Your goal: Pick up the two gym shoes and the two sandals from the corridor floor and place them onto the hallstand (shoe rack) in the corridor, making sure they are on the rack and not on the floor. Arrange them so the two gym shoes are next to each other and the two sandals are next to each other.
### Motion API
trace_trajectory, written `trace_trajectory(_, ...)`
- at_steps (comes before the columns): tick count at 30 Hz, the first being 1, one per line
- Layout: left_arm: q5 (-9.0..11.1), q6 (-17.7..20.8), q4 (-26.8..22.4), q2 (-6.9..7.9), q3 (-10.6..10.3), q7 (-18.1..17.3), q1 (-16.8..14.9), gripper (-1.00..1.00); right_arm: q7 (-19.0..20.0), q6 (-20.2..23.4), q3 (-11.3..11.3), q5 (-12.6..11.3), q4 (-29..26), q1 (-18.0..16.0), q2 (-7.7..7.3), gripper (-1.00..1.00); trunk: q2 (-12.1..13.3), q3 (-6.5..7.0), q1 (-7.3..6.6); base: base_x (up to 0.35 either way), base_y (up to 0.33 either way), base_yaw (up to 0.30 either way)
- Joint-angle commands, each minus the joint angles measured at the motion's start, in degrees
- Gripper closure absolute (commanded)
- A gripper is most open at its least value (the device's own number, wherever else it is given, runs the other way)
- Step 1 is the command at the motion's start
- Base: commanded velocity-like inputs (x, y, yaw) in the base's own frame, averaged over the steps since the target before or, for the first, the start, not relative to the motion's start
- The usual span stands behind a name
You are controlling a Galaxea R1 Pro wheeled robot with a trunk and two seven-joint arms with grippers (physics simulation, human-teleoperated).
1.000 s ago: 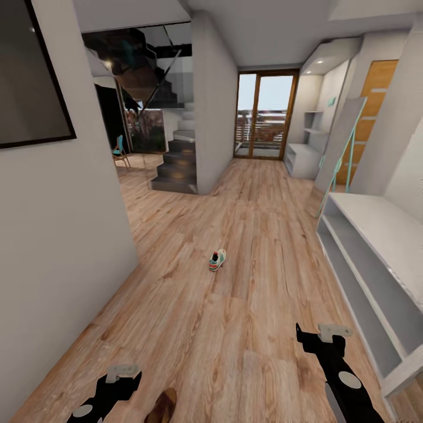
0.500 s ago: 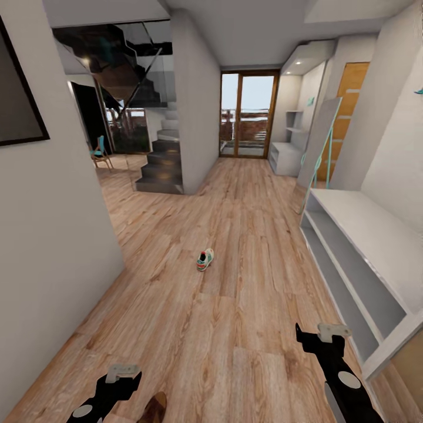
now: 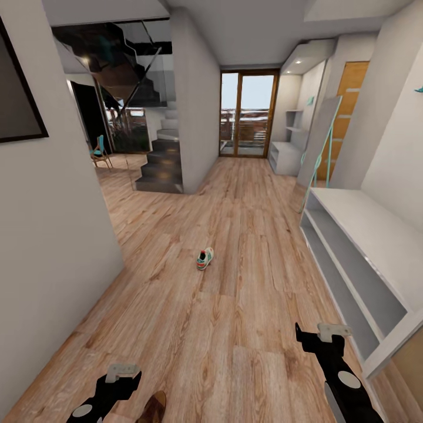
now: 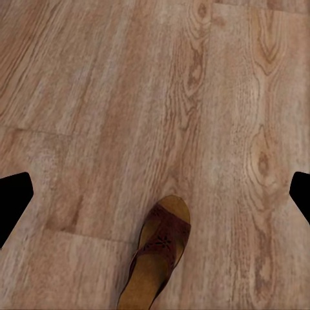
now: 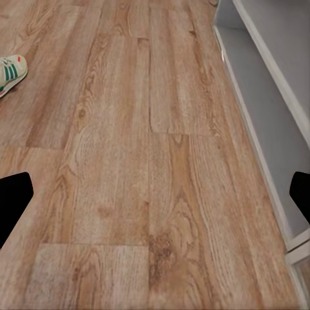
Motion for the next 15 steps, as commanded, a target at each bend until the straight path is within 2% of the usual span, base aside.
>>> trace_trajectory(1, 0.2, -0.1, 0.0, 0.00, 0.1, -0.4, 0.0, -1.00, -0.2, 0.3, 0.1, 0.0, -0.1, 0.0, -0.02, -1.00, -0.4, -0.26, 0.22, 0.000, 0.000, -0.002)
trace_trajectory(15, 0.2, -0.1, 0.1, 0.00, 0.1, -0.4, 0.0, -1.00, -0.3, 0.3, 0.0, 0.0, -0.1, 0.0, 0.03, -1.00, -6.1, -3.75, 3.30, 0.000, 0.000, 0.000)
